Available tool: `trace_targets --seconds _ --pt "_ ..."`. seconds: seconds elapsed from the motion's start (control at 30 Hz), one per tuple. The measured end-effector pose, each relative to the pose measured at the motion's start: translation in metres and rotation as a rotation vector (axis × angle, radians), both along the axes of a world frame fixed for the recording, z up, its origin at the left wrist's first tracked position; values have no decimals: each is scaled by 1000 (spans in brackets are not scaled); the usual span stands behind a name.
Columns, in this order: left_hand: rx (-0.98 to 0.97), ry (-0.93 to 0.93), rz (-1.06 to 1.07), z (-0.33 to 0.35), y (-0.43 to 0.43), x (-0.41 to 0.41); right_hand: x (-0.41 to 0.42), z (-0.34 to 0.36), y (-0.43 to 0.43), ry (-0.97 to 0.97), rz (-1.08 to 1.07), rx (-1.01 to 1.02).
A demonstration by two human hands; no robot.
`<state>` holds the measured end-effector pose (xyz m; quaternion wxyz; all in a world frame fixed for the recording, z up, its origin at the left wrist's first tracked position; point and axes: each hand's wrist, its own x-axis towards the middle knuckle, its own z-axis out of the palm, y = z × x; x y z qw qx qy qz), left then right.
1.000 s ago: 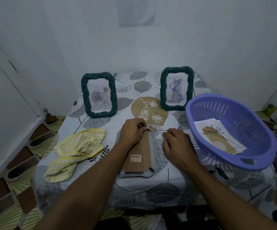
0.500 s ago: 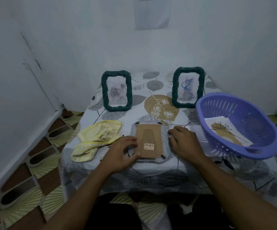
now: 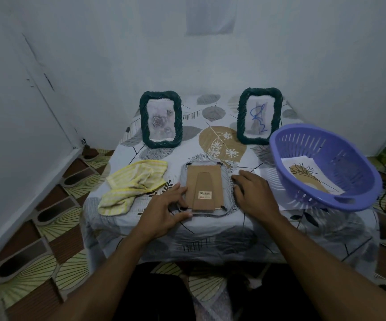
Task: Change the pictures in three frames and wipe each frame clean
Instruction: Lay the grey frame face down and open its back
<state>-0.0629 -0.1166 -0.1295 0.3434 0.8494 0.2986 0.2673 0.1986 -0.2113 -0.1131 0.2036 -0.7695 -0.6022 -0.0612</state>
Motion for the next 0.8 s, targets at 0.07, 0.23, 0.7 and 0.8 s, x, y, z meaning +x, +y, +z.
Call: trace_targets --seconds 0.07,0.23,0.7,0.8 --pt "-1 2 -2 0 1 0 -1 0 0 -3 -3 2" --pt "-9 20 -19 1 -1 1 -1 1 -1 2 3 10" --pt "379 266 -225 19 -18 61 -6 5 -2 80 6 15" --pt "362 232 -209 17 -21 66 0 3 -3 71 -6 16"
